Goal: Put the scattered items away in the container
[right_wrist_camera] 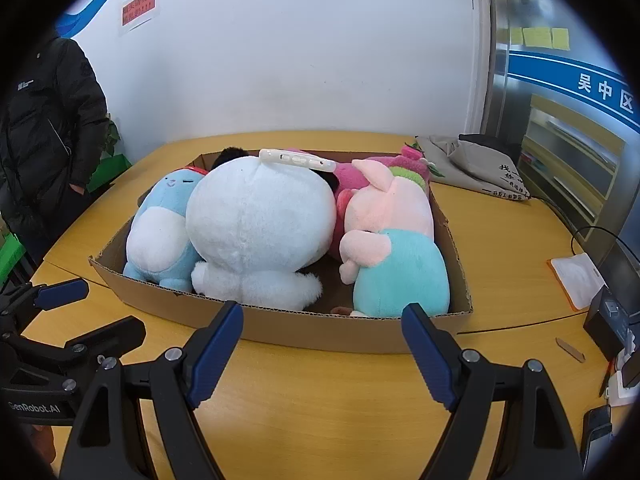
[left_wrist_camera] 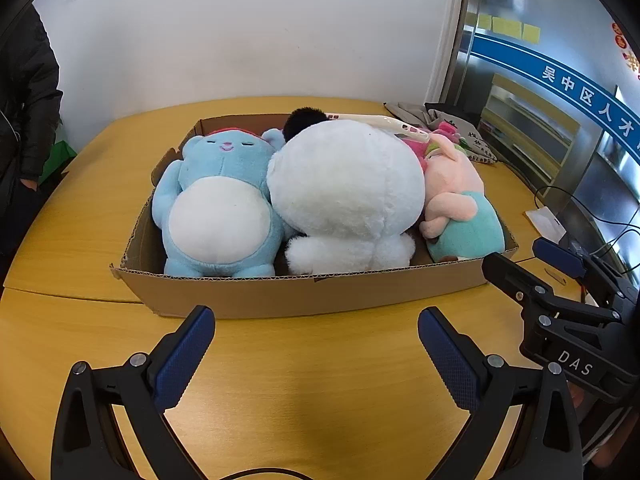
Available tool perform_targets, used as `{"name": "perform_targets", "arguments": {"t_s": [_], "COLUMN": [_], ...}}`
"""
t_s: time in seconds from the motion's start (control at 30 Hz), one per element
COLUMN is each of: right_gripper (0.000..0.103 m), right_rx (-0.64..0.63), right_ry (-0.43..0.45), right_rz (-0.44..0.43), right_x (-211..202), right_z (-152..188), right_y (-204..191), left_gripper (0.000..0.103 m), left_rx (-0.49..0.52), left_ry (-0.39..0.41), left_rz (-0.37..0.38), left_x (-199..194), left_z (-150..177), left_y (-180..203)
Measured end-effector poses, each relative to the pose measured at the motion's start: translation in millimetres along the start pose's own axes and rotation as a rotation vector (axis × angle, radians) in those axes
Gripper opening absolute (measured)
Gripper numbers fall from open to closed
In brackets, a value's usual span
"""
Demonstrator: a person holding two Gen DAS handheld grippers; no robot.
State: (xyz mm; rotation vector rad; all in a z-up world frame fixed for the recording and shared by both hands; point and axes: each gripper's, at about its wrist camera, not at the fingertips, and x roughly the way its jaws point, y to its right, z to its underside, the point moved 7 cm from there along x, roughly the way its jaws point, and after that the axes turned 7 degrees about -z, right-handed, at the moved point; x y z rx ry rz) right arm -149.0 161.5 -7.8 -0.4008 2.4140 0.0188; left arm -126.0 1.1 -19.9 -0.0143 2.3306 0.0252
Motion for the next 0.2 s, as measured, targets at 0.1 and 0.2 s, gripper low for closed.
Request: {"name": "perform_targets", "arguments": {"t_s": [0.1,0.2], "right_gripper": [0.081,0.081], "right_rx": [0.002,0.003], "right_ry": [0.002,0.001], "right_rz": [0.001,0.002], "right_x": [-0.5,-0.2], "right_z": [-0.2,0.4], "right_y": [1.5,2.6], "left_gripper": [0.103,0.103], "left_rx": [0.000,-0.001], "left_ry": [0.002,-0.005], "left_rz": [-0.003,-0.001], "left_x": [-0.5,-0.1], "left_z": [0.2,1.6], "left_y": [0.6,1.5]}}
